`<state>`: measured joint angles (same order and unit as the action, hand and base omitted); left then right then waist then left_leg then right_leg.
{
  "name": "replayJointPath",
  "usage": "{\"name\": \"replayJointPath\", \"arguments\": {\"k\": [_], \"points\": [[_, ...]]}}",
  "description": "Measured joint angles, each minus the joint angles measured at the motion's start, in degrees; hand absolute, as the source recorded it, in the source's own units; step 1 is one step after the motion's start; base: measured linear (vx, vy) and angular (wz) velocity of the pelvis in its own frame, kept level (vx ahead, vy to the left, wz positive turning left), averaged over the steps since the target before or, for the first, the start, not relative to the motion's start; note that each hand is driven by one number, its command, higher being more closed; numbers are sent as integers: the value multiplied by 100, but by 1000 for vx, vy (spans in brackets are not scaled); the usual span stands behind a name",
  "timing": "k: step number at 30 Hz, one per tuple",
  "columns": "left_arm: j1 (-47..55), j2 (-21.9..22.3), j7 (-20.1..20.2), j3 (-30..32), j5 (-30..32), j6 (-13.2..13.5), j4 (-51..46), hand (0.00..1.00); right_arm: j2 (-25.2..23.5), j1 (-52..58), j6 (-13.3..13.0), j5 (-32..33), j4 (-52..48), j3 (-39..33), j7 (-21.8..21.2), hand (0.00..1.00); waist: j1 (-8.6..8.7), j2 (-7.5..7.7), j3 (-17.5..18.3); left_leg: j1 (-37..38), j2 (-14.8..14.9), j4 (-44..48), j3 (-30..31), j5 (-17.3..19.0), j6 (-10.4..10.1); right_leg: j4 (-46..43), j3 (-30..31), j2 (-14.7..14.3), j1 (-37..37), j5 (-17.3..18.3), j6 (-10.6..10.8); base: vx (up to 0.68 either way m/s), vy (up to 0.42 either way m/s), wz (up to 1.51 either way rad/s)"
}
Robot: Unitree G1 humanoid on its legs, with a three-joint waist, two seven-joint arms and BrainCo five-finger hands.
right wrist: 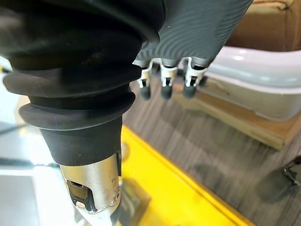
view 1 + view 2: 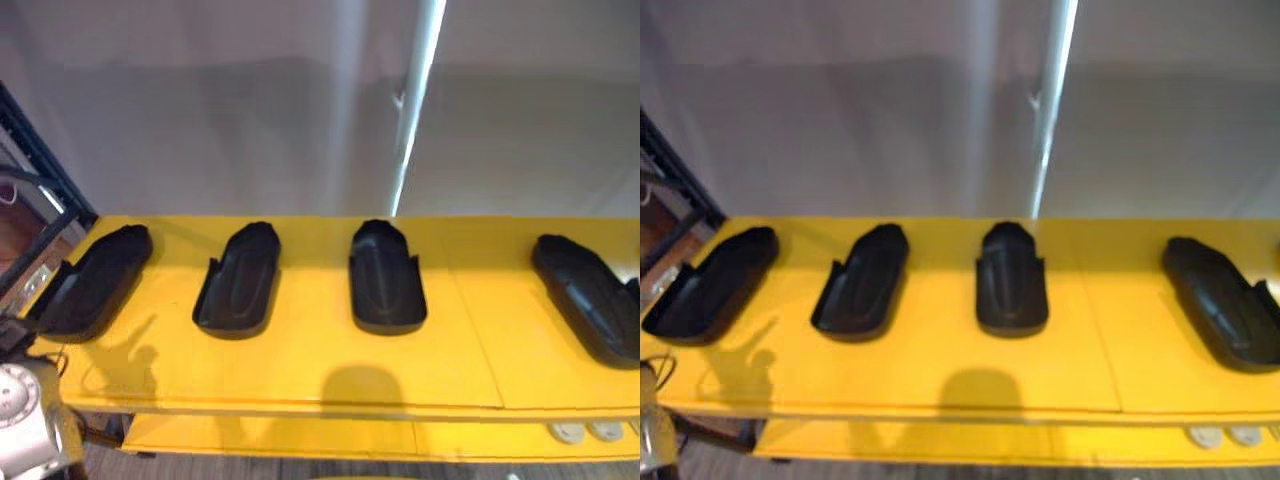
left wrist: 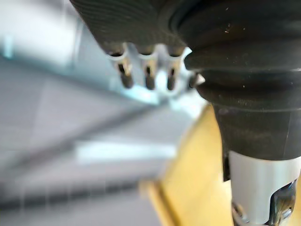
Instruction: Walk over and take plastic housings, then place them on the shelf
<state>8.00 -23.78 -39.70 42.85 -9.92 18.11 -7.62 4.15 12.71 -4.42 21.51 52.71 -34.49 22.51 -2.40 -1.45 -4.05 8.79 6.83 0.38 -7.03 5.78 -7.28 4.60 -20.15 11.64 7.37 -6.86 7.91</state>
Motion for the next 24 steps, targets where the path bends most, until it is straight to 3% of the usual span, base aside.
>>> {"name": "replayJointPath", "arguments": {"k": [3,6,10,12,14,16,18,21,24], "points": [[278,1,-589,514,311,-230,734,0,67,31,197,-2,60,80,-32,0,-61,-55,33,-1,-7,-11,168,-6,5,1,-200,18,114,83,-22,14,3,33],[398,0,-879,890,69,-295,1752,0,146,24,340,20,63,126,-152,0,-177,-107,38,-7,-24,-29,321,-28,13,1,-356,33,198,110,-16,19,6,22],[567,-3,-1028,1109,-408,-587,3520,0,300,-178,506,43,78,129,-263,0,-177,-134,44,-5,-47,-106,415,-67,17,1,-481,56,244,146,18,12,11,17],[572,0,-933,1098,-969,-853,4636,0,350,-293,603,96,162,129,-263,0,-177,-120,40,9,-48,-124,456,-70,17,0,-510,56,278,177,62,19,9,10],[573,63,-701,1099,-1422,-1073,5401,0,416,-400,697,131,323,126,-254,0,-172,-83,21,19,-48,-134,458,-74,14,0,-510,56,279,180,68,10,5,2],[674,354,34,1104,-1500,-1550,5997,0,439,-435,708,128,480,120,-161,0,-151,-49,3,51,-49,-180,440,-81,14,0,-503,57,279,182,74,12,9,-2],[759,711,673,1072,-1504,-1864,6288,0,456,-452,704,122,603,66,-103,0,-119,-54,-8,125,-49,-215,375,-81,16,0,-463,59,287,187,78,28,23,-12],[794,1379,1544,760,-1855,-2074,6597,0,458,-512,702,62,752,-156,-105,0,30,-74,-48,141,-49,-223,354,-80,17,0,-442,61,286,193,82,8,17,-6],[769,1845,2373,151,-2138,-2583,6640,0,449,-540,695,-7,804,-295,-109,0,107,-94,-161,228,-33,-242,254,-79,16,0,-326,47,293,192,83,-18,15,-14]]}}
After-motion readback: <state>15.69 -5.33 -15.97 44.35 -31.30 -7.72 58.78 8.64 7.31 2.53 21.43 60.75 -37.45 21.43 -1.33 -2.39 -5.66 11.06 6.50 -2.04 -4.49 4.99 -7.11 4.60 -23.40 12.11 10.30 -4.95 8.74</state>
